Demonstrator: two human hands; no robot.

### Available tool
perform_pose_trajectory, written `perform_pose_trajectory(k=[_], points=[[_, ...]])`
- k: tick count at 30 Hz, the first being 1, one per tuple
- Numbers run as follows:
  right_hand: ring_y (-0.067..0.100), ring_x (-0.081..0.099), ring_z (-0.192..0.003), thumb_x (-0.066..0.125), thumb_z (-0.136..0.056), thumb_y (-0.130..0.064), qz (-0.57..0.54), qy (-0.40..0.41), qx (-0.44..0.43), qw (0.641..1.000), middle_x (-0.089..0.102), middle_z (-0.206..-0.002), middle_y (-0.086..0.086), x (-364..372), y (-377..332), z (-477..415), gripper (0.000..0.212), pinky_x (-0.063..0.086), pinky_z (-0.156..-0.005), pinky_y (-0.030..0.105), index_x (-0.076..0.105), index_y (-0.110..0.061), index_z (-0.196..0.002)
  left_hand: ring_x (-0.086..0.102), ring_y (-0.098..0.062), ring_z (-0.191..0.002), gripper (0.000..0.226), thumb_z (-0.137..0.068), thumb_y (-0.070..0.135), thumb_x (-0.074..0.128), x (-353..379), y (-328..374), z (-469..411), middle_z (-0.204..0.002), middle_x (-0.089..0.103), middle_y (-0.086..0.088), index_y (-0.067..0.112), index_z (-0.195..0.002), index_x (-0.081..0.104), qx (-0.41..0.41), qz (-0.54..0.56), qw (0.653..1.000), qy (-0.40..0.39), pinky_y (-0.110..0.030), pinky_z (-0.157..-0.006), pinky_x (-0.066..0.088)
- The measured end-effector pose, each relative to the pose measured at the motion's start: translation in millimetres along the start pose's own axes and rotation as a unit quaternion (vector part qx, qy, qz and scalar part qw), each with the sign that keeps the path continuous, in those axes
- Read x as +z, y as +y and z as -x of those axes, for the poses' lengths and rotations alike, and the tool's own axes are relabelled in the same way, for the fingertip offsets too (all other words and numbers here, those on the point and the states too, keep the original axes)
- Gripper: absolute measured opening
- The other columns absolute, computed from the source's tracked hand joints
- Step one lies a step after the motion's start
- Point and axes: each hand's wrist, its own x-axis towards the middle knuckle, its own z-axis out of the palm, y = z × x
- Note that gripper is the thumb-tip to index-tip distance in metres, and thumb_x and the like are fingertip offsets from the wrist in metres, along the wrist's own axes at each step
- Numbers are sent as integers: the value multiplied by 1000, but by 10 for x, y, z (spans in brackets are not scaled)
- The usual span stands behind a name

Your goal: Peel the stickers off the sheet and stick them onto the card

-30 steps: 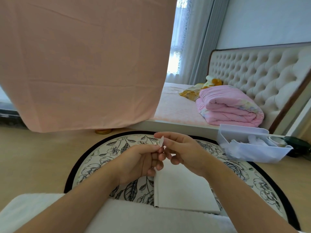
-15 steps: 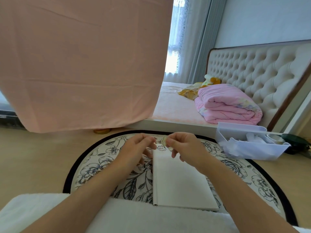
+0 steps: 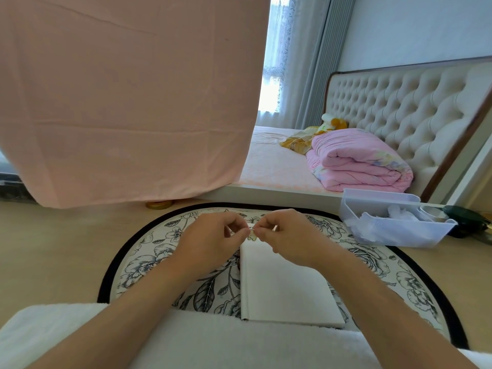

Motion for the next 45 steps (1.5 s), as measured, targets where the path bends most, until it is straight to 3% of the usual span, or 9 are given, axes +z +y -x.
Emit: perform_pose_trajectory(k=[5,7,13,22,26,29,33,37,45], points=[[12,60,-62,68,-93,-15,-303,-11,76,950,72,-83,-2,-47,23,21,19,43,-51,24,76,-20,-110,59,-4,-72,9,-91,31,68,58,9,-7,-76,68,11,32,-82,68,-45,101,991,74,-22,-66,50],[13,59,-62,71,-92,-17,-334,1,86,939,70,-83,-6,-62,50,18,21,43,-52,24,74,-22,-112,57,-1,-64,11,-92,26,68,70,22,-18,-75,70,10,30,-82,69,-60,159,982,86,-16,-61,48],[8,58,-56,78,-87,-23,-220,94,48,970,67,-74,-9,26,42,-18,3,43,-51,15,77,-22,-89,57,4,-59,10,-91,18,70,52,81,-10,-75,73,9,22,-82,72,-49,219,973,60,-10,-60,45],[8,60,-57,71,-92,-26,-142,89,19,986,67,-77,-8,28,95,-51,8,49,-61,21,72,-25,-84,62,-3,-69,6,-89,24,72,75,50,-20,-79,74,12,28,-86,76,-49,215,974,50,-27,-74,53],[10,57,-57,67,-95,-19,-120,117,19,986,65,-78,0,-21,70,-84,13,44,-52,11,69,-21,-83,65,3,-84,17,-90,27,72,127,54,-29,-88,74,20,31,-105,77,-44,175,981,66,-22,-84,54],[13,54,-54,64,-97,-16,-139,131,50,980,61,-77,7,-118,111,-140,14,41,-46,12,67,-16,-83,54,5,-113,46,-93,34,65,152,17,-20,-118,65,26,32,-139,56,-22,75,997,30,-26,-102,46],[9,50,-46,64,-98,-23,-147,28,117,982,59,-79,5,-161,226,-175,15,34,-41,20,67,-11,-90,23,-6,-142,59,-93,53,54,155,-96,16,-154,35,19,37,-148,41,8,-128,987,-96,-40,-118,27],[12,39,-42,66,-97,-27,-95,-84,164,978,48,-60,0,-48,176,-216,21,30,-42,22,65,-13,-81,26,-4,-140,65,-89,59,54,157,-123,23,-154,33,20,35,-148,40,14,-120,986,-113,-38,-116,27],[13,42,-48,69,-93,-34,7,-94,167,981,48,-53,-5,64,122,-382,30,33,-50,24,62,-20,-67,28,-7,-140,76,-85,63,55,191,-168,3,-154,32,18,30,-150,35,14,-127,986,-105,-37,-115,27]])
